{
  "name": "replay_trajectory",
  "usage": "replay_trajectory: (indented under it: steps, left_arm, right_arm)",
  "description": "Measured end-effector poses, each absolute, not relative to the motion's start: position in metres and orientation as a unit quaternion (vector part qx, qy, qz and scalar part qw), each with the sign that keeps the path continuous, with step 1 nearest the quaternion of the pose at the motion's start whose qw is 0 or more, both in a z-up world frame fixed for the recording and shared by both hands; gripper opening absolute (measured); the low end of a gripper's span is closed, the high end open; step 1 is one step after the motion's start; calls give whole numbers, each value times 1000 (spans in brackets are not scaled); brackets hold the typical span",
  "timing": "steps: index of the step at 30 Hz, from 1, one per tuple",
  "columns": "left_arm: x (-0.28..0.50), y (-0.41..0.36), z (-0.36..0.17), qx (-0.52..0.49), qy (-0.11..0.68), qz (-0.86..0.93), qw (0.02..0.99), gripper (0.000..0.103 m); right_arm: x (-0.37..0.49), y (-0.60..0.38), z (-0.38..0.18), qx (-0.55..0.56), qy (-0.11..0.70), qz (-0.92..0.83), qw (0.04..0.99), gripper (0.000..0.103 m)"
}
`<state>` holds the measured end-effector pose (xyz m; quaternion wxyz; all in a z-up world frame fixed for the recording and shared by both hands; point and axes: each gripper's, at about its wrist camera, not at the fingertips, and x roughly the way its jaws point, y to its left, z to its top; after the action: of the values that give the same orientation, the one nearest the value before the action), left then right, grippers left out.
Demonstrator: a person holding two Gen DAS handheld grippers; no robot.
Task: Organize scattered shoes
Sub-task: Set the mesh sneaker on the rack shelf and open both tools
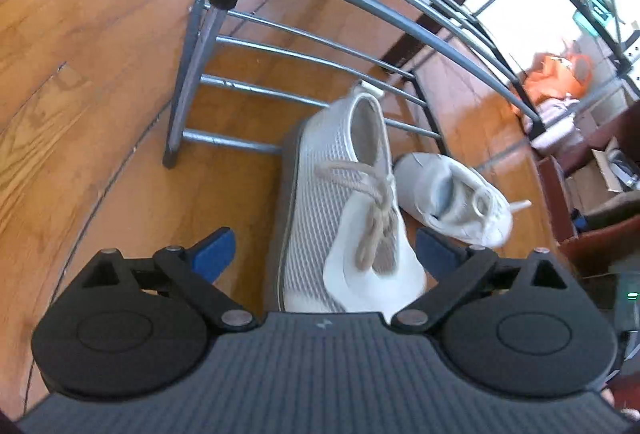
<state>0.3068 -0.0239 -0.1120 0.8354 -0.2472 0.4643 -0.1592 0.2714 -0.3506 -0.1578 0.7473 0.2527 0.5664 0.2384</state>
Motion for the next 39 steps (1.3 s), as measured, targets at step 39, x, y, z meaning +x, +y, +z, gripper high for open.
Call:
replay_trajectory:
  steps: [39]
  left_arm:
    - [339, -30, -130, -251, 446, -120, 851, 103]
  right_arm:
    - [371, -309, -171, 259, 468, 149, 832, 73]
